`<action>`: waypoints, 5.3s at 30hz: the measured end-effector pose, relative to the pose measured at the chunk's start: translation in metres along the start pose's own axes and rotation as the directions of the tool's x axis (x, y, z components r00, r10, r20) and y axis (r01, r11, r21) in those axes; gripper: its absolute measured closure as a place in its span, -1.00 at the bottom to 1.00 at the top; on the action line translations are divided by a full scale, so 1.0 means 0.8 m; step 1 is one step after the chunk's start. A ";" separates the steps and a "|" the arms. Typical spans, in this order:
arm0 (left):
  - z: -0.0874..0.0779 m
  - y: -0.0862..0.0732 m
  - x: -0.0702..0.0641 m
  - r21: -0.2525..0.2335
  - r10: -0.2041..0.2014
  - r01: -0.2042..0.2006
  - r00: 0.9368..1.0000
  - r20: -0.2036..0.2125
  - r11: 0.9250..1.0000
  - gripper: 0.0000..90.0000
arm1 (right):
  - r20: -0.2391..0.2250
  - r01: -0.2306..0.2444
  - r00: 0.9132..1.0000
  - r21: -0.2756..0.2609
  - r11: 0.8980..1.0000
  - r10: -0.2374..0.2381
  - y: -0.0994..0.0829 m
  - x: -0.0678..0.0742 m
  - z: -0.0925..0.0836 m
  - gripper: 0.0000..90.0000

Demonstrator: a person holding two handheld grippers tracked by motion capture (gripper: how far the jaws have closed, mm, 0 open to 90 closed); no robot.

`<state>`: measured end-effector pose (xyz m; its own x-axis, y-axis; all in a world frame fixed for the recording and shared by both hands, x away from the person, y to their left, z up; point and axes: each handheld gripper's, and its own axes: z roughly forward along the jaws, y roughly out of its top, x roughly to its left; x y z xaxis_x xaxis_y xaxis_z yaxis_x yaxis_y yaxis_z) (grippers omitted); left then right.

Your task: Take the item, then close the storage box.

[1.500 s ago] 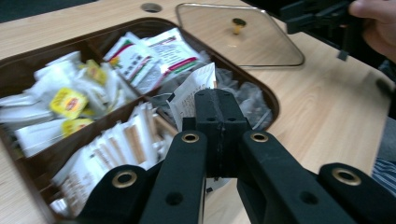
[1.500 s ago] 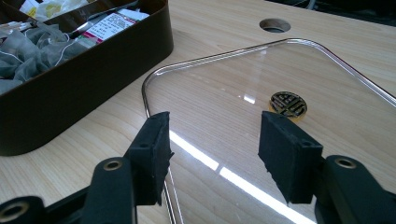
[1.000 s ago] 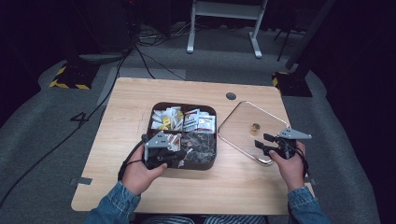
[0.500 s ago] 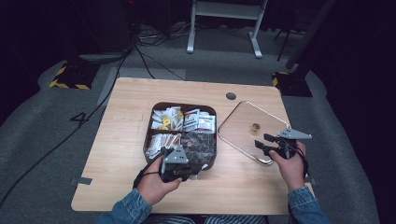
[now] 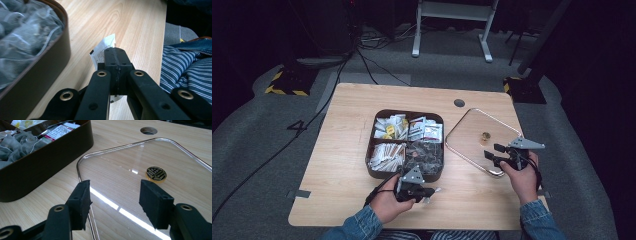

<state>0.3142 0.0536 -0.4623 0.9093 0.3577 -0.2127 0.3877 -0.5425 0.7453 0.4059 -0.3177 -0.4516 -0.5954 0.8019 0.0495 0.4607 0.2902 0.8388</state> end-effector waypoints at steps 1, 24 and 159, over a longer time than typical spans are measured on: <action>0.003 0.000 -0.001 0.004 0.004 -0.004 1.000 0.002 1.000 1.00 | 0.000 0.000 1.000 0.000 1.000 0.000 0.000 0.000 0.000 -0.05; 0.034 -0.002 -0.006 0.027 -0.023 0.022 0.999 0.049 0.999 0.38 | -0.002 -0.012 1.000 -0.001 1.000 0.012 -0.001 -0.002 0.000 -0.08; -0.178 -0.178 0.157 -0.156 -0.395 0.392 0.659 -0.640 0.907 -0.65 | -0.081 0.051 0.995 0.022 0.998 -0.049 0.116 -0.002 0.050 0.30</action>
<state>0.3514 0.2844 -0.5051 0.3498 0.9363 -0.0304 0.6839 -0.2331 0.6913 0.4758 -0.2715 -0.3957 -0.6687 0.7417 0.0517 0.4436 0.3422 0.8283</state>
